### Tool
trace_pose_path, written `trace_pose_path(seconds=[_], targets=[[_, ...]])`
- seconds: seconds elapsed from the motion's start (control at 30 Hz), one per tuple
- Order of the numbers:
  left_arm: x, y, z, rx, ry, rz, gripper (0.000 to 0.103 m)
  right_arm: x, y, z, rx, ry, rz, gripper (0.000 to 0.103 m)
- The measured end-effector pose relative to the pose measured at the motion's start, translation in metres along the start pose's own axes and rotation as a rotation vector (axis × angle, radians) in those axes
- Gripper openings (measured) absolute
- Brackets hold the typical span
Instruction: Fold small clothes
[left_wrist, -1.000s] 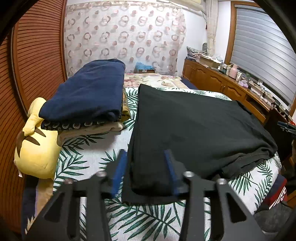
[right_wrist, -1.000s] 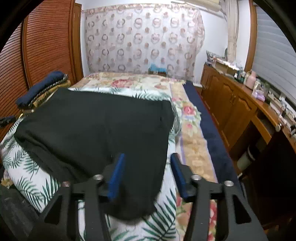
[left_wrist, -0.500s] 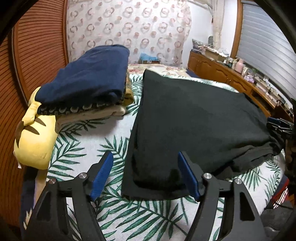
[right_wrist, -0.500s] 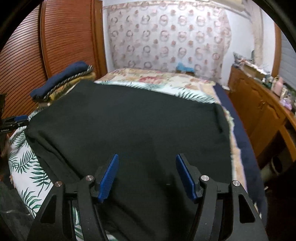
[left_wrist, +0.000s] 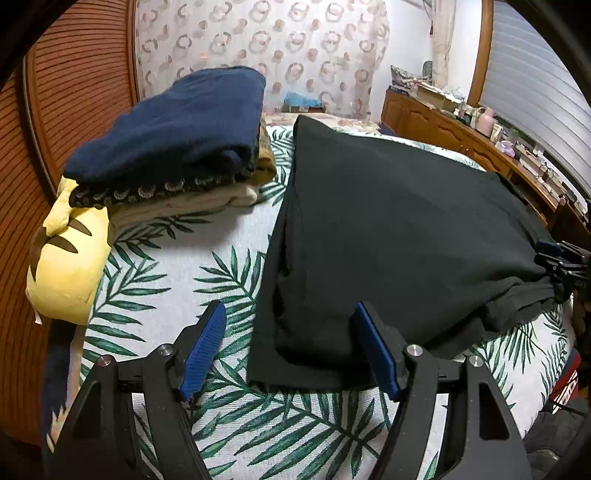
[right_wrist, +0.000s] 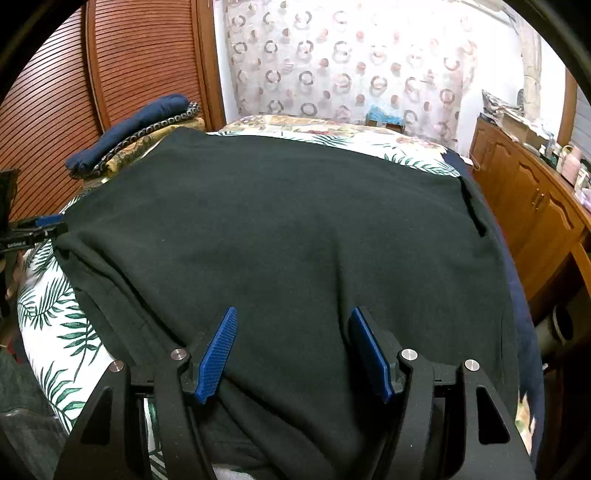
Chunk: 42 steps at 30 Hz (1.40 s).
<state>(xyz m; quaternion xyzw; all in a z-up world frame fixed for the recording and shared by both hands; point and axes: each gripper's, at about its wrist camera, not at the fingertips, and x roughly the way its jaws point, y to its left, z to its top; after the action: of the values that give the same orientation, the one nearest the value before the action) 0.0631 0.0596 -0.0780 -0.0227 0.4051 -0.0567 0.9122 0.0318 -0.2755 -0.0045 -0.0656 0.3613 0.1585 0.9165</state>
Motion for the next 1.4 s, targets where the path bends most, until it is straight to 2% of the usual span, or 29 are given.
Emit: trace_pose_path(seconds=[0.33,0.43,0.6,0.67,0.73,0.8,1.0,1.17,1.33,1.4], targets=[[0.001,-0.005,-0.004,0.018,-0.009,0.001,0.073,0.009,0.011,-0.007,-0.013,0.018,-0.022,0.066],[-0.002,-0.006,-0.005,0.008,-0.015,-0.051,0.059,0.010,0.011,-0.007,-0.015,0.018,-0.023,0.066],[-0.001,-0.007,-0.004,0.017,-0.014,-0.042,0.042,0.010,0.010,-0.008,-0.014,0.018,-0.021,0.066],[-0.001,-0.007,-0.003,0.020,-0.009,-0.052,0.017,0.010,0.010,-0.008,-0.014,0.018,-0.021,0.066],[-0.004,-0.005,-0.001,0.001,-0.011,-0.087,0.009,0.010,0.010,-0.008,-0.014,0.017,-0.020,0.066],[-0.013,-0.003,0.006,-0.019,-0.040,-0.134,0.008,0.009,0.009,-0.009,-0.013,0.017,-0.019,0.066],[-0.044,-0.021,0.031,0.017,-0.138,-0.180,0.008,0.009,0.006,-0.010,-0.014,0.016,-0.015,0.066],[-0.056,-0.040,0.052,0.057,-0.190,-0.218,0.008,0.008,0.005,-0.010,-0.014,0.017,-0.014,0.066],[-0.065,-0.060,0.075,0.084,-0.224,-0.324,0.008,0.008,0.004,-0.010,-0.016,0.017,-0.014,0.066],[-0.072,-0.074,0.084,0.127,-0.249,-0.326,0.008,0.008,0.004,-0.010,-0.018,0.019,-0.014,0.066]])
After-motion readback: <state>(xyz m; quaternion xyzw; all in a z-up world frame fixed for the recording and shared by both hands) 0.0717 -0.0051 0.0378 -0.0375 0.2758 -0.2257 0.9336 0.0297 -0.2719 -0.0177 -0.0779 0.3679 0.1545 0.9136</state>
